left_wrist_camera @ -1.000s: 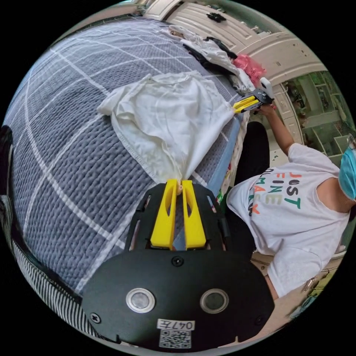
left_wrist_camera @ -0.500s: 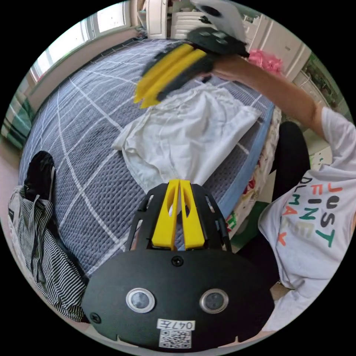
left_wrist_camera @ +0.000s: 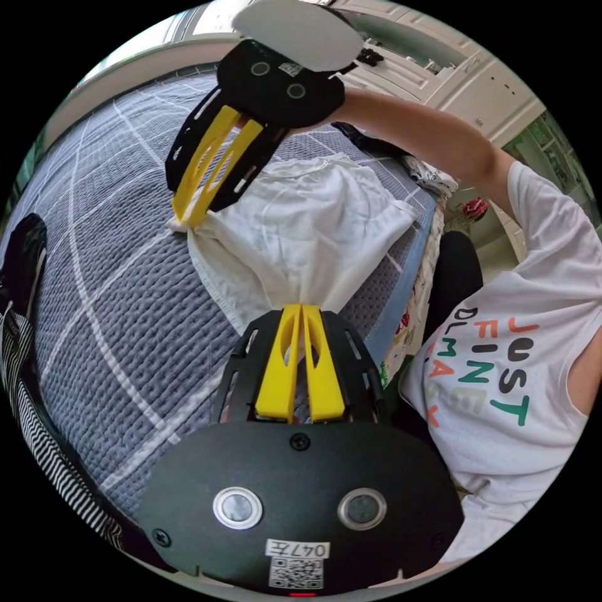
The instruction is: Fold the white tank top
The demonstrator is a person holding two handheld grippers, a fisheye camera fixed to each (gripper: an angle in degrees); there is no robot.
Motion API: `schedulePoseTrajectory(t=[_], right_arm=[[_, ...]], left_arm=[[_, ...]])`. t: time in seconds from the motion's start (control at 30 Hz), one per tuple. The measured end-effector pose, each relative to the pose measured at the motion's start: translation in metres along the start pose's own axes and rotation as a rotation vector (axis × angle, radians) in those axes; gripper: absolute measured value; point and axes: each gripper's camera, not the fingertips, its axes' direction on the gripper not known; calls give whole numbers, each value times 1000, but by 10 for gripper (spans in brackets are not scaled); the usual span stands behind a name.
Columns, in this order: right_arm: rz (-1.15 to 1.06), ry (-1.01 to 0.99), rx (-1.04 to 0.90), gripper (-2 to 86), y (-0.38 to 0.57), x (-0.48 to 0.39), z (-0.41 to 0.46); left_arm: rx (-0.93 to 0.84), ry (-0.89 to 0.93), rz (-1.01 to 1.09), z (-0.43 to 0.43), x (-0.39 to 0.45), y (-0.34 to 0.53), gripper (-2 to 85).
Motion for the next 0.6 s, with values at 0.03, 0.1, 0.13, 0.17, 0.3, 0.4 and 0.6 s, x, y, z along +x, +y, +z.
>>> schedulePoseTrajectory(t=[0.03,0.1,0.13,0.17,0.3,0.4,0.6], right_arm=[[-5,8,-19,-3,-4,7,4],[44,-46,-10,-5,-6,24,7],[113,-114,6,-5,-4,40,9],[193,-195,24,-5,0,55,11],[521,-477,106,-5,30,104,29],[796,-730,206,-5,68,134,55],[974,-850,236,-4,117,134,79]], left_arm=[[2,6,-6,0,-1,0,-10],[6,30,-31,2,-6,1,-10],[6,37,-38,3,-7,1,-10],[6,49,-48,4,-10,2,-10],[5,60,-55,7,-13,2,-10],[3,61,-53,9,-15,2,-10],[1,68,-52,13,-18,2,-10]])
